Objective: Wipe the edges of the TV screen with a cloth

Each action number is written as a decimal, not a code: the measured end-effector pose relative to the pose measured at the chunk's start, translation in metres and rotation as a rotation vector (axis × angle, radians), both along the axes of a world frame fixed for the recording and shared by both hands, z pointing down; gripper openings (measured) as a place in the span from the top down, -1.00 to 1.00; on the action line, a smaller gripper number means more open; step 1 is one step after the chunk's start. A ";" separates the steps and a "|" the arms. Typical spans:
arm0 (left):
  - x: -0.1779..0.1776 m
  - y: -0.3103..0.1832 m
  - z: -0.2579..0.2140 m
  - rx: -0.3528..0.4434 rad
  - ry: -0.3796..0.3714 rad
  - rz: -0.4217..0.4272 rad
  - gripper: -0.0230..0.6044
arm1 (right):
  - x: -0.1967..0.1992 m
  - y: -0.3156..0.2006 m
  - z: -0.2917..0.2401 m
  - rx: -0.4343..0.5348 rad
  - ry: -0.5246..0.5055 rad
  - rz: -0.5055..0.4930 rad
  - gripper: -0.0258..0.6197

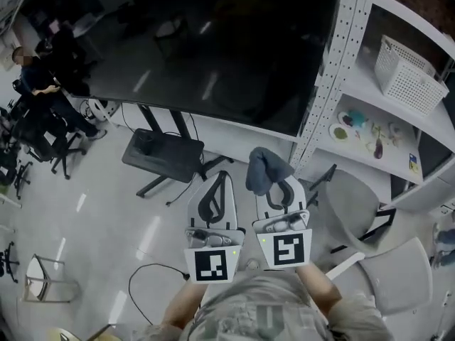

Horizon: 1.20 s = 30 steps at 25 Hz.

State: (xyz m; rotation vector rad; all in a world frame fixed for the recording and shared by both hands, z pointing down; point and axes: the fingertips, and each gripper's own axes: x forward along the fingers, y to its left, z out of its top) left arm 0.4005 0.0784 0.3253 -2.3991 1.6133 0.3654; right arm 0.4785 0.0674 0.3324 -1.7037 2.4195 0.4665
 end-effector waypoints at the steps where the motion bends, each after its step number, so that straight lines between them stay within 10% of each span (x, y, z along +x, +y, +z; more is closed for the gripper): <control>1: 0.000 0.004 0.011 -0.021 -0.019 -0.001 0.88 | -0.002 0.003 0.008 -0.013 -0.002 -0.009 0.77; 30: -0.022 0.011 0.058 -0.085 -0.031 -0.109 0.88 | -0.012 0.016 0.053 -0.053 0.039 -0.056 0.77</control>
